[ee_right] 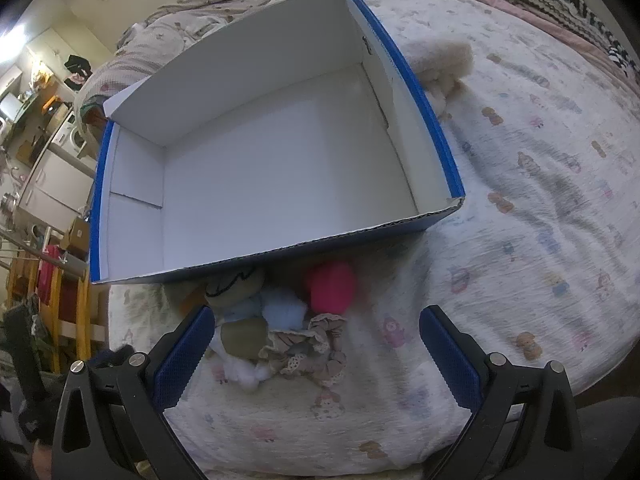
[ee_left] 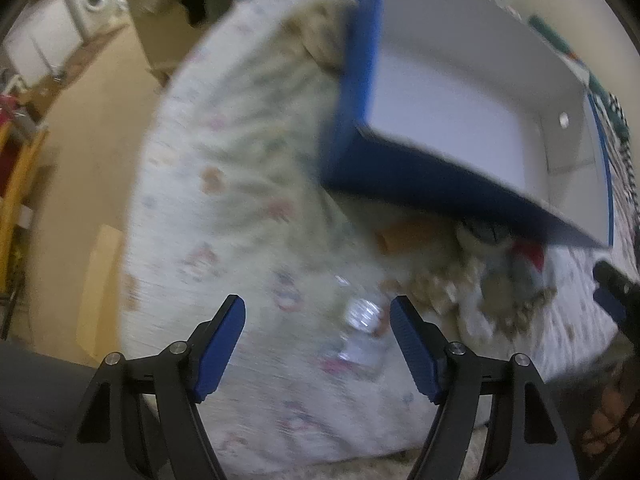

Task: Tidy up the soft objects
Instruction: 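Grasp the clear pacifier bag with the left gripper while the right grasps the beige scrunchie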

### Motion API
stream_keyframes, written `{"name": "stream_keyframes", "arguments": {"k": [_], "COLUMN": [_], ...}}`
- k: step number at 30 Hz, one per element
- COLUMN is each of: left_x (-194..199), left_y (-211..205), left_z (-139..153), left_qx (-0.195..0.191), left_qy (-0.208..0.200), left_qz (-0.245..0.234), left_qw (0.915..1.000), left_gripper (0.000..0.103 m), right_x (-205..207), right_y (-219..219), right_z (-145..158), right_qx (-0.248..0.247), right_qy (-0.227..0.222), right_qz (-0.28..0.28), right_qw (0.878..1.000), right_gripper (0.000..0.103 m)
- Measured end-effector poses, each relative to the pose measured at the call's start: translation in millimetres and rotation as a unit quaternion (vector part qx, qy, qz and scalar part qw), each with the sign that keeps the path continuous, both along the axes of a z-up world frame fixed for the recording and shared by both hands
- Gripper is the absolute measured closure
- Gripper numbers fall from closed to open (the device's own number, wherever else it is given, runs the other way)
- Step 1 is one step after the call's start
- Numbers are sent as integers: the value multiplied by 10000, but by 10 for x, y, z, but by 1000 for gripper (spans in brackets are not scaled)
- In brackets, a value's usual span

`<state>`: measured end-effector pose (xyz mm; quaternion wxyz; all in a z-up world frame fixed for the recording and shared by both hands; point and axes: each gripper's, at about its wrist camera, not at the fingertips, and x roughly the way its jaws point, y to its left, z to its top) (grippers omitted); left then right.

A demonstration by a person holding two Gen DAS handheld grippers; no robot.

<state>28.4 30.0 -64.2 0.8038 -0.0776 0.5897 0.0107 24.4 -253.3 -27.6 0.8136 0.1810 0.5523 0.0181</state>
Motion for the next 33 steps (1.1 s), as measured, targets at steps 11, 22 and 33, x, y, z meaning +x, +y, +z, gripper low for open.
{"name": "stream_keyframes", "arguments": {"k": [11,22,33], "left_x": [162,64,-66], "left_y": [-352,-223,62], "left_z": [-538,-243,348], "left_qx": [-304,-146,-227], "left_qy": [1037,669,324], "left_qz": [-441,-395,-330], "left_qw": [9932,9969,9987], "left_gripper": [62,91,91], "right_x": [-18,60,11], "right_y": [-40,54,242], "right_z": [-39,-352,-324], "right_qx": [22,842,525], "right_qy": [45,684,487], "right_qz": [-28,247,551], "right_qw": [10000,9938,9959], "right_gripper": [0,15,97]}}
